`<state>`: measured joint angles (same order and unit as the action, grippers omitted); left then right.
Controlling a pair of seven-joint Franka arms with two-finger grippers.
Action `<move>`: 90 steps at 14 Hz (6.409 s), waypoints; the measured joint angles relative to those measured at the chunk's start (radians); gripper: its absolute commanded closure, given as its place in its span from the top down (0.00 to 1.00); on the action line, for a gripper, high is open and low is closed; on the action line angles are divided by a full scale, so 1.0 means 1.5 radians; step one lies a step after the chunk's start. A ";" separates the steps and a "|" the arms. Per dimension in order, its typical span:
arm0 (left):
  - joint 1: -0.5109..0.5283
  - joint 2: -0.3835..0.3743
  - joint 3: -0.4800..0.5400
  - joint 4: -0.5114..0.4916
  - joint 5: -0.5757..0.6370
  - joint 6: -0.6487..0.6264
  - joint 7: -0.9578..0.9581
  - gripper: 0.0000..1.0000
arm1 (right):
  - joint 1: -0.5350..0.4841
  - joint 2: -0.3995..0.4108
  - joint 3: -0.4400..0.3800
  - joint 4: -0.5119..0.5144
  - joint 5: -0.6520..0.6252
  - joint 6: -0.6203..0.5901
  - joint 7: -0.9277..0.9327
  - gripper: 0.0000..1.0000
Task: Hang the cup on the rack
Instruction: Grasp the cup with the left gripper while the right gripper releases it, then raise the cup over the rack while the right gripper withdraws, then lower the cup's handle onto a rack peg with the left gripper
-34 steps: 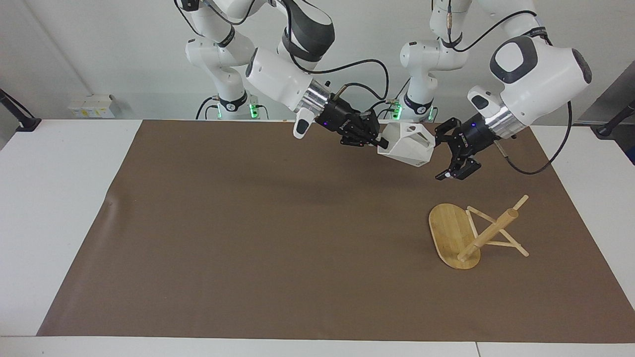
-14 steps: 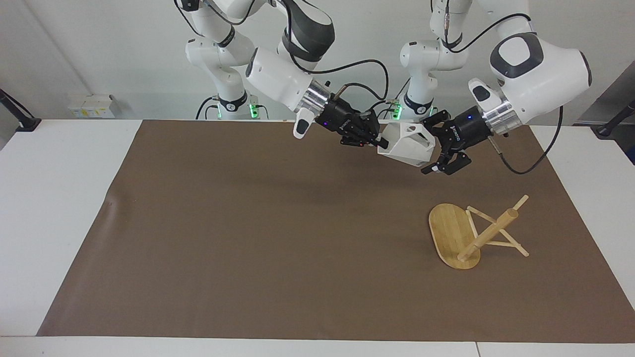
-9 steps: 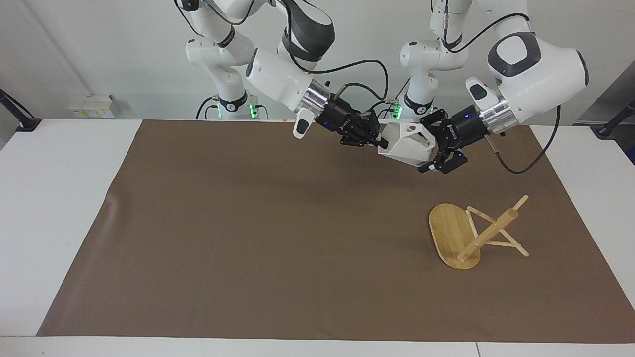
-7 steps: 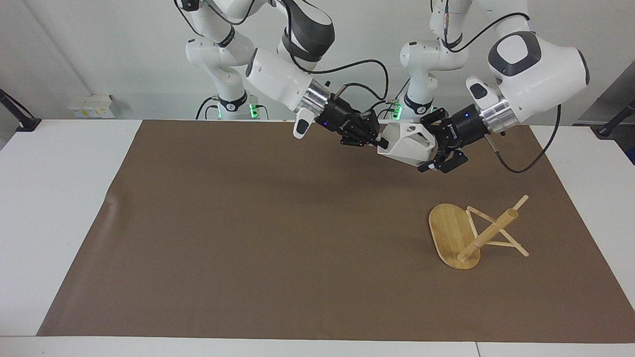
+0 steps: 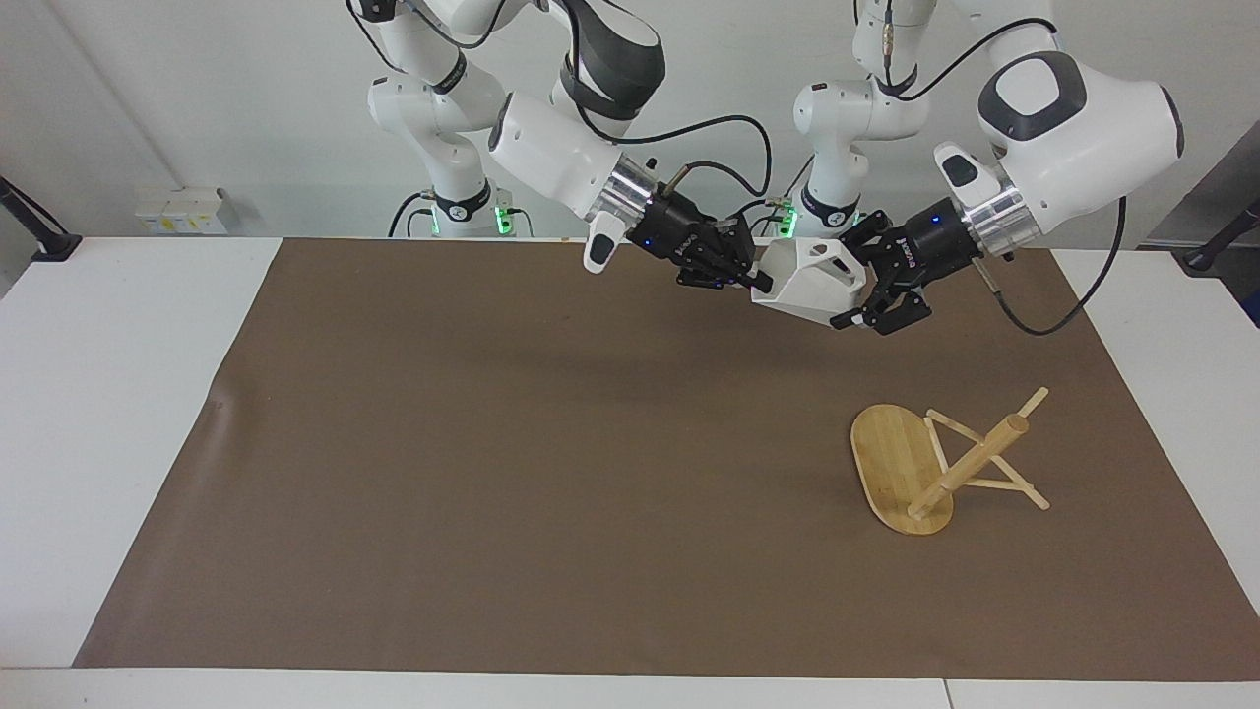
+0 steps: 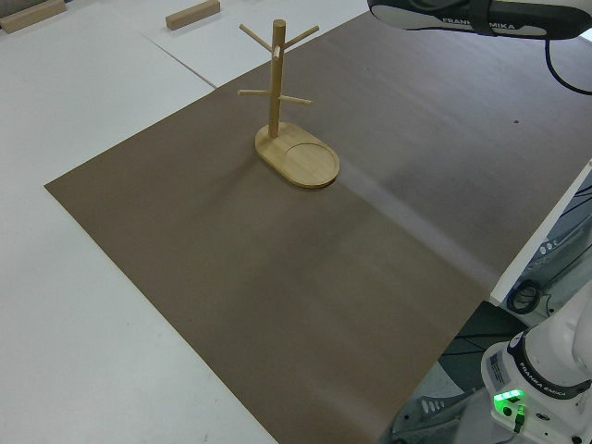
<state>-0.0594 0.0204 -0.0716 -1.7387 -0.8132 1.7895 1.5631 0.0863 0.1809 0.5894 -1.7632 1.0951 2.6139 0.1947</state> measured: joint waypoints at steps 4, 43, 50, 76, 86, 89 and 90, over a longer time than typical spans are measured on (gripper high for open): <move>0.000 -0.004 0.000 0.000 0.000 0.000 -0.008 0.00 | 0.000 -0.001 0.000 0.002 0.000 0.000 0.000 0.00; -0.017 -0.065 -0.007 -0.210 0.274 0.408 -0.457 0.00 | -0.045 -0.051 -0.245 -0.024 -0.519 -0.245 -0.310 1.00; -0.027 -0.049 -0.009 -0.280 0.274 0.563 -0.546 0.00 | -0.047 -0.072 -0.400 -0.016 -0.643 -0.343 -0.373 1.00; -0.036 0.005 -0.004 -0.285 0.275 0.664 -0.764 0.00 | -0.045 -0.131 -0.499 0.151 -0.676 -0.740 -0.227 1.00; -0.020 0.006 0.001 -0.285 0.275 0.642 -0.813 0.00 | -0.043 -0.161 -0.496 0.039 -0.676 -0.600 -0.207 1.00; -0.016 0.006 0.002 -0.284 0.274 0.618 -0.825 0.00 | -0.041 -0.161 -0.495 0.030 -0.676 -0.586 -0.196 1.00; -0.016 0.005 0.002 -0.282 0.274 0.612 -0.837 0.00 | -0.041 -0.161 -0.495 0.026 -0.676 -0.579 -0.190 1.00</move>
<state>-0.0830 0.0282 -0.0692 -2.1614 -0.4020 2.7071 0.3075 0.0241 -0.0612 -0.1537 -1.7239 0.0804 1.7451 -0.0900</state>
